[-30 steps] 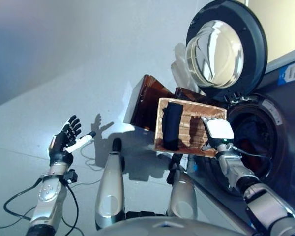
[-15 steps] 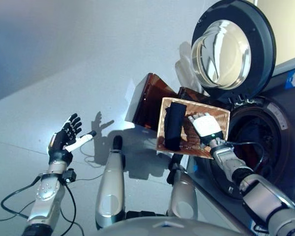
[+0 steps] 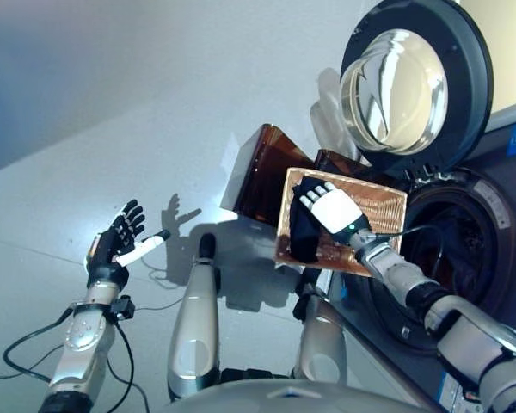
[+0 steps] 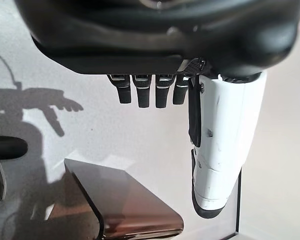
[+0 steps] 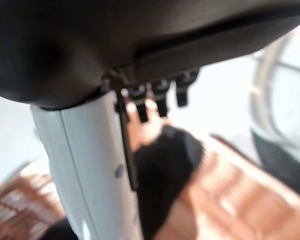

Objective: Pick up the clothes and place them into the washing machine

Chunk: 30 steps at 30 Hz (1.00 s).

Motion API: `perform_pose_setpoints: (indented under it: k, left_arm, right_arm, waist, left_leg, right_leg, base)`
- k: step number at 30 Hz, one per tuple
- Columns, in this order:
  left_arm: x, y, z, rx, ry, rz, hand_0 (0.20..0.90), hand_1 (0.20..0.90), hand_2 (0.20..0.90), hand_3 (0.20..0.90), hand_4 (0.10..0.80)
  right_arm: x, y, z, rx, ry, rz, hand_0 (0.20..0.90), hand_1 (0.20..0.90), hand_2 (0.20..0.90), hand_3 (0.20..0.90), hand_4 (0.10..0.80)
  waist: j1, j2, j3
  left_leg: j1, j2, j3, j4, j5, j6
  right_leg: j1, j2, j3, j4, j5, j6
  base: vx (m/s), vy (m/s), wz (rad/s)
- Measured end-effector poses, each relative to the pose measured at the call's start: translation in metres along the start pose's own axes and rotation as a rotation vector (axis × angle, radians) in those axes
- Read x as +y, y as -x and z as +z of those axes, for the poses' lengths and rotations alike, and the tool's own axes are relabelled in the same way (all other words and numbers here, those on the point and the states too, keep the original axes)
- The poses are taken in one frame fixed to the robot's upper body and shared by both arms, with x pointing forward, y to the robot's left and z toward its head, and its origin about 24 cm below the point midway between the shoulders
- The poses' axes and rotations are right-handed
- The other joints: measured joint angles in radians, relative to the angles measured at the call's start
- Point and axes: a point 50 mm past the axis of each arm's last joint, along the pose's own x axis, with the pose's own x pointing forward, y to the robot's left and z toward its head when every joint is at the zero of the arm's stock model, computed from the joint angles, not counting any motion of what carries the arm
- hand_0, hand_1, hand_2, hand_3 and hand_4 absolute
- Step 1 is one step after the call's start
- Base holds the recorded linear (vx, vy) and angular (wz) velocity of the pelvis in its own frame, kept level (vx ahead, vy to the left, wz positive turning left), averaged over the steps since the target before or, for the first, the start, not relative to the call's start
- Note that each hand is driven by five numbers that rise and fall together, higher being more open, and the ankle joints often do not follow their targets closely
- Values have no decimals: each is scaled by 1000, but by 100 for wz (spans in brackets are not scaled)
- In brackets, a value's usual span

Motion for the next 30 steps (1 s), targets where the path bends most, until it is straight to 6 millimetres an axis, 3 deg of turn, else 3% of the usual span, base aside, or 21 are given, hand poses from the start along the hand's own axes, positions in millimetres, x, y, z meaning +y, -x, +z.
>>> perform_pose_setpoints:
  k: [11, 18, 30]
  left_arm:
    - [1, 0, 0, 1, -4, 3, 900, 900, 900, 900, 800]
    - [2, -1, 2, -2, -15, -3, 900, 900, 900, 900, 800]
    - [6, -2, 4, -3, -38, -13, 900, 900, 900, 900, 800]
  right_arm:
    - [-5, -8, 8, -107, 83, 4, 900, 900, 900, 900, 800]
    - [-3, -11, -1, -124, 166, 39, 900, 900, 900, 900, 800]
    - [-4, -13, -11, -133, 219, 82, 900, 900, 900, 900, 800]
  waist:
    - [26, 6, 4]
    - [50, 9, 6]
    - [76, 8, 8]
  left_leg:
    - [-16, -4, -35, 0, 11, -6]
    - [-32, -15, -62, -13, 28, -13]
    - [-33, -18, -72, -18, 39, -15]
  right_leg:
    - [-4, -5, -30, 42, -27, -1]
    - [-30, -16, -39, 98, -64, -5]
    - [-37, -18, -39, 115, -70, -6]
  base:
    - [6, -9, 9]
    - [6, -5, 12]
    - [0, 1, 2]
